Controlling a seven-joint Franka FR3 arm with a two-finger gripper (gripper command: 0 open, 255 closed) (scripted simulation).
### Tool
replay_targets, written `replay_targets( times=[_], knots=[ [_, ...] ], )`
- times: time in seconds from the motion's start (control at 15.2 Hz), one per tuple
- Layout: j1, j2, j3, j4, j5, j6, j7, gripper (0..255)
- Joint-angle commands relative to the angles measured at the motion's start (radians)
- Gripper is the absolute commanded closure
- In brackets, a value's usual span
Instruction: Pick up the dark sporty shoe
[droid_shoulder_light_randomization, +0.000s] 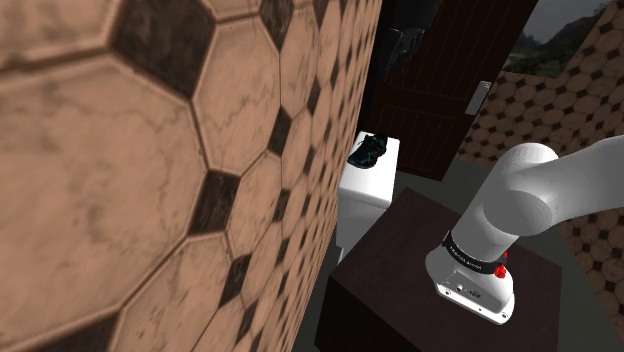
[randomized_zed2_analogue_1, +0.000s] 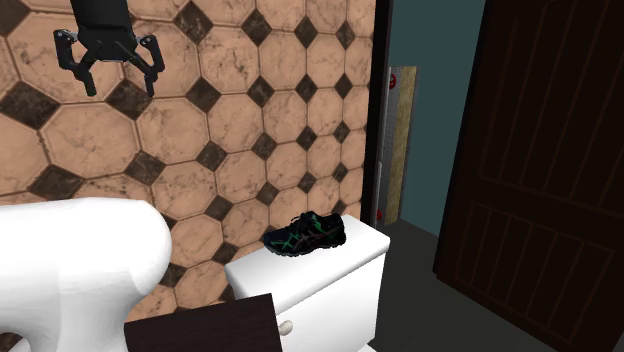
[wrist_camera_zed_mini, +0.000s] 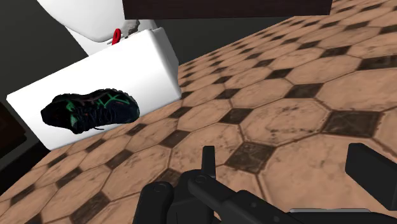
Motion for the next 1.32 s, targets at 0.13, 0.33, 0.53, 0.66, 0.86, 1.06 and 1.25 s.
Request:
replay_targets(
  times=[0.13,0.33,0.53,0.66,0.86,1.06,1.25],
  knots=[
    [-0.013,0.018,-0.031,-0.032,-0.017,0.050,-0.029,0],
    [-0.032,0.055,-0.080,-0.072,-0.041,0.127,-0.072,0],
    [-0.050,0.104,-0.129,-0.102,-0.062,0.206,-0.116,0],
    [-0.060,0.144,-0.164,-0.115,-0.074,0.260,-0.145,0],
    [-0.073,0.213,-0.216,-0.126,-0.086,0.341,-0.191,0],
    [-0.081,0.292,-0.270,-0.126,-0.089,0.421,-0.240,0],
    [-0.084,0.383,-0.325,-0.113,-0.079,0.498,-0.294,0]
  ],
)
